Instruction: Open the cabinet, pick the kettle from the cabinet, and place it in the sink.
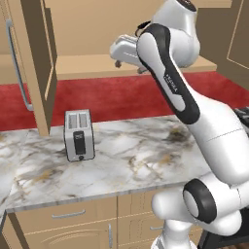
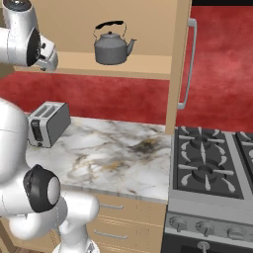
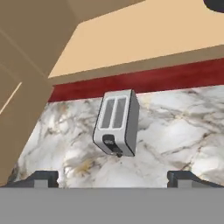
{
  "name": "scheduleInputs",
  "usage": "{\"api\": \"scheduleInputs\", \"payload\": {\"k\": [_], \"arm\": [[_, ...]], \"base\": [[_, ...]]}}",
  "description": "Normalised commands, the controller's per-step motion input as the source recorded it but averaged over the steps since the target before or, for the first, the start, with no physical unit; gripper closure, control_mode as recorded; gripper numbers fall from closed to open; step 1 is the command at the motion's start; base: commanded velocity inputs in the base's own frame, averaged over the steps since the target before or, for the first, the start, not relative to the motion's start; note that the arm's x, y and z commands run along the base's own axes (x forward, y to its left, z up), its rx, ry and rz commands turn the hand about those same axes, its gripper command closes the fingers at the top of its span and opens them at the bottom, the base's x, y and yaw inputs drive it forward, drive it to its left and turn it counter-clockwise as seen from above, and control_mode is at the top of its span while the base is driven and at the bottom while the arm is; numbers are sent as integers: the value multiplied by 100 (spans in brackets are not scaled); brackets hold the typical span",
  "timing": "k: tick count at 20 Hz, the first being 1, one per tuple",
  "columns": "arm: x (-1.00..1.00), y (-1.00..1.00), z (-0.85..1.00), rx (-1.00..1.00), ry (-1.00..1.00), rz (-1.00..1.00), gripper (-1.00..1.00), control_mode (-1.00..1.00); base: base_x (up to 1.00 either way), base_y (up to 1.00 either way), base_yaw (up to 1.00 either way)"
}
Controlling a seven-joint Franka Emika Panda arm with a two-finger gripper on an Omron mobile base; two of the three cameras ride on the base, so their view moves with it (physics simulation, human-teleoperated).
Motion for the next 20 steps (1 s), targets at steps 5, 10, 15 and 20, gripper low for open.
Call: {"api": "scheduleInputs", "payload": {"k": [5,10,15,20], "arm": [[4,-37,0,-26,-25,-12,-100,-100],[13,-37,0,-13,-19,-18,-100,-100],[31,-33,0,-2,8,-17,-100,-100],[39,-32,0,0,0,-11,-100,-100]], "base": [[0,0,0],[0,0,0],[0,0,0],[0,0,0]]}}
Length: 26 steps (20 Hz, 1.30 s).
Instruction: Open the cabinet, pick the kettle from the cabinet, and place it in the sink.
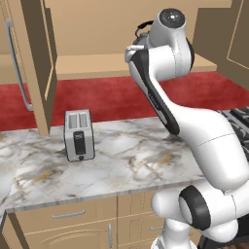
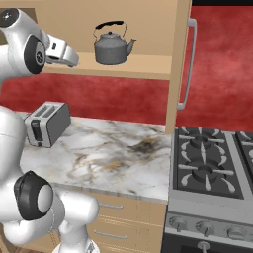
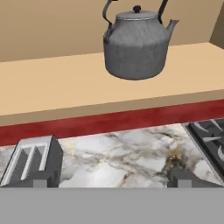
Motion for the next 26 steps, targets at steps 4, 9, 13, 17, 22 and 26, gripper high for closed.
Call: {"api": "scheduleInputs", "payload": {"k": [4,9,13,17,22,26], "arm": [[53,-19,1,5,-1,-4,-100,-100],[52,-13,3,4,-9,-2,-100,-100],[45,-12,2,1,-29,0,-100,-100],[41,-2,2,0,-33,0,-100,-100],[44,0,11,-2,-15,-2,-100,-100],[42,0,24,-5,0,-3,-100,-100]], "base": [[0,0,0],[0,0,0],[0,0,0],[0,0,0],[0,0,0],[0,0,0]]}}
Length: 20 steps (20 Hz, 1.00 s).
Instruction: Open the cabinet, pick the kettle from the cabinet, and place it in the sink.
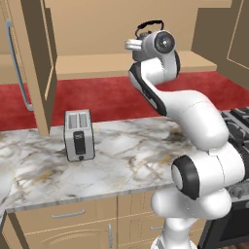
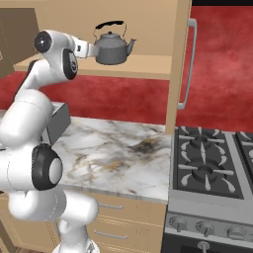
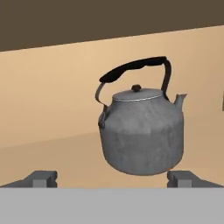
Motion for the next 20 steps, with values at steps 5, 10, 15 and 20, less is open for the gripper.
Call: {"api": "scheduleInputs", "payload": {"k": [5,10,15,20], "arm": [[40,0,30,-1,0,-1,-100,-100],[32,0,27,-2,0,0,-100,-100],[32,0,8,-4,3,0,-100,-100],[35,0,0,-4,0,0,-100,-100]], "base": [[0,0,0],[0,0,0],[0,0,0],[0,0,0]]}}
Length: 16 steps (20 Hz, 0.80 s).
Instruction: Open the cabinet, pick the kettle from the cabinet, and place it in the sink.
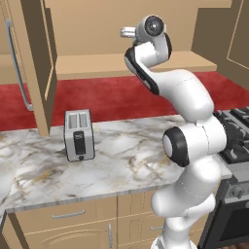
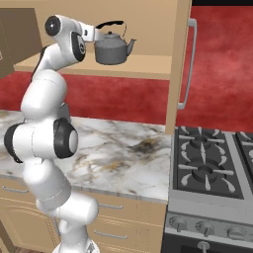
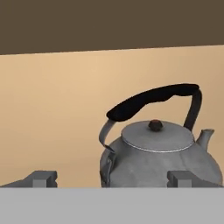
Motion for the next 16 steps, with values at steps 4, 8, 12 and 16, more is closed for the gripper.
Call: {"api": "scheduleInputs", "payload": {"k": [4,8,12,16], "arm": [[39,0,0,-3,1,0,-100,-100],[39,0,0,-2,3,-1,-100,-100],[36,0,2,-1,5,0,-100,-100],[29,1,6,-2,5,0,-100,-100]], "base": [[0,0,0],[0,0,0],[0,0,0],[0,0,0]]}}
